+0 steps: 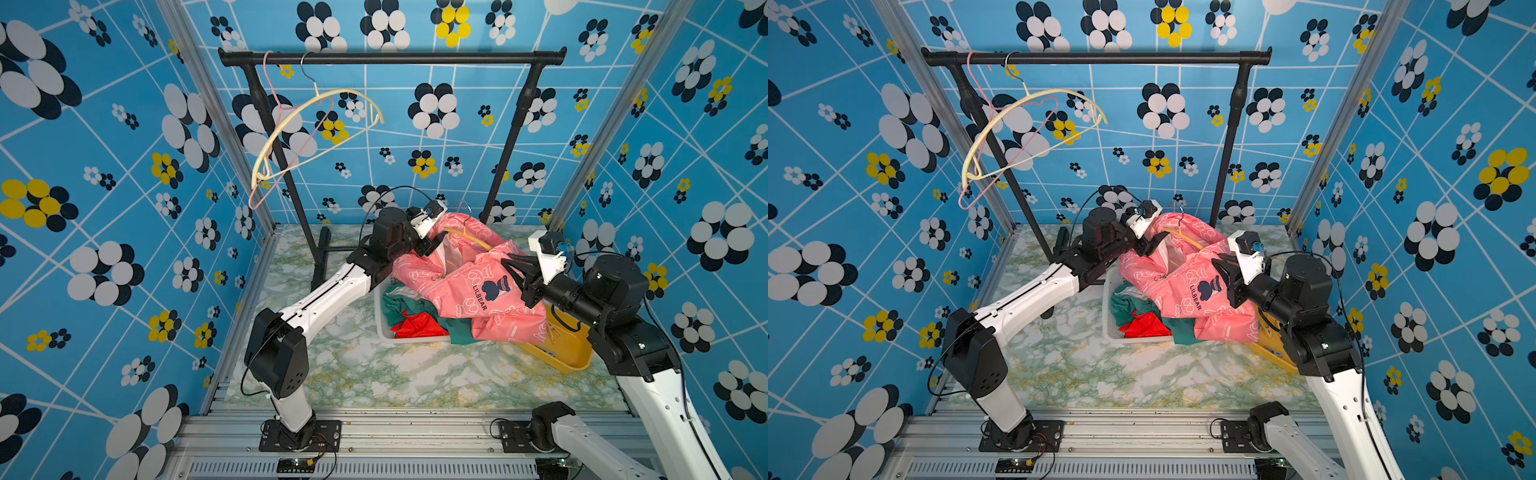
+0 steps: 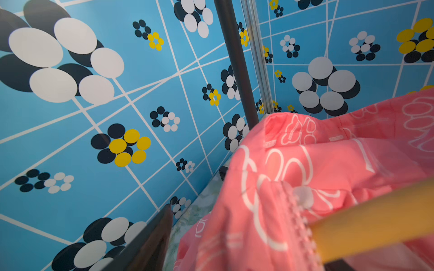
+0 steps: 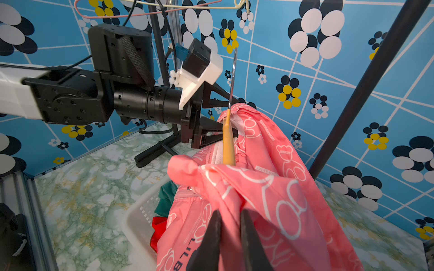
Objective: Remove the clothespins securing jackets to the hanger
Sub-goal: Adjust the hanger.
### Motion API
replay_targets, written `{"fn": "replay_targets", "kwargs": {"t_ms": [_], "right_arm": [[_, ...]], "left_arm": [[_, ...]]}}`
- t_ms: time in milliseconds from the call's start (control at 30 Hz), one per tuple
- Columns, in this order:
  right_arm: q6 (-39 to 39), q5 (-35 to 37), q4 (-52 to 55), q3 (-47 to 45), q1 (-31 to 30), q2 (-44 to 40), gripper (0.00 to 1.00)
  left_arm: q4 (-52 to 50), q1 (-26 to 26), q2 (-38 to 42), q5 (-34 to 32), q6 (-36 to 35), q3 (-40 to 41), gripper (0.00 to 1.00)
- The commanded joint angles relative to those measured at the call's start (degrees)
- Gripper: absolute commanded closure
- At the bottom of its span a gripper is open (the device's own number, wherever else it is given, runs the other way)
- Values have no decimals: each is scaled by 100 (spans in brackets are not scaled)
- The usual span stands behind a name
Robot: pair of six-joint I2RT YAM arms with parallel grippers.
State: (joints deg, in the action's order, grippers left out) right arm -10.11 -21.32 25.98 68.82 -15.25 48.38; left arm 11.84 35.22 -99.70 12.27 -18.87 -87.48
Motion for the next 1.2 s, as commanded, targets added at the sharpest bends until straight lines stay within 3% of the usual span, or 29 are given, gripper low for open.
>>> {"fn": "replay_targets", "kwargs": {"t_ms": [0, 167, 267, 400, 433, 500, 600, 767, 867, 1000, 1167], "right_arm": [[51, -259, -416, -57, -13, -170, 100], [65, -175, -459, -153, -11, -297, 100], [77, -205, -456, -149, -13, -290, 100], [-10, -280, -383, -94, -8, -166, 96], [-53, -313, -357, -61, -13, -137, 88], [-141, -266, -371, 60, -8, -48, 62], [-268, -122, -494, 420, -9, 141, 47], [-195, -473, -438, 1429, -12, 933, 40], [-211, -206, -373, 1931, -14, 1426, 37], [-236, -494, 50, 2846, -14, 2142, 37], [-329, -645, 363, 3304, -20, 2622, 36]], "left_arm": [[753, -116, -235, 264, 376, -139, 34], [939, -206, -309, 548, 559, -121, 74], [961, -224, -236, 680, 543, -35, 88], [1040, -233, -71, 739, 533, 108, 91], [1048, -232, -43, 749, 521, 139, 91], [1060, -230, 35, 776, 499, 197, 92], [1012, -227, 114, 829, 444, 239, 92], [946, -219, 217, 847, 336, 303, 92], [970, -179, 288, 835, 238, 391, 92], [724, 0, 397, 535, -338, 464, 92], [540, 218, 525, 115, -967, 591, 92]]}}
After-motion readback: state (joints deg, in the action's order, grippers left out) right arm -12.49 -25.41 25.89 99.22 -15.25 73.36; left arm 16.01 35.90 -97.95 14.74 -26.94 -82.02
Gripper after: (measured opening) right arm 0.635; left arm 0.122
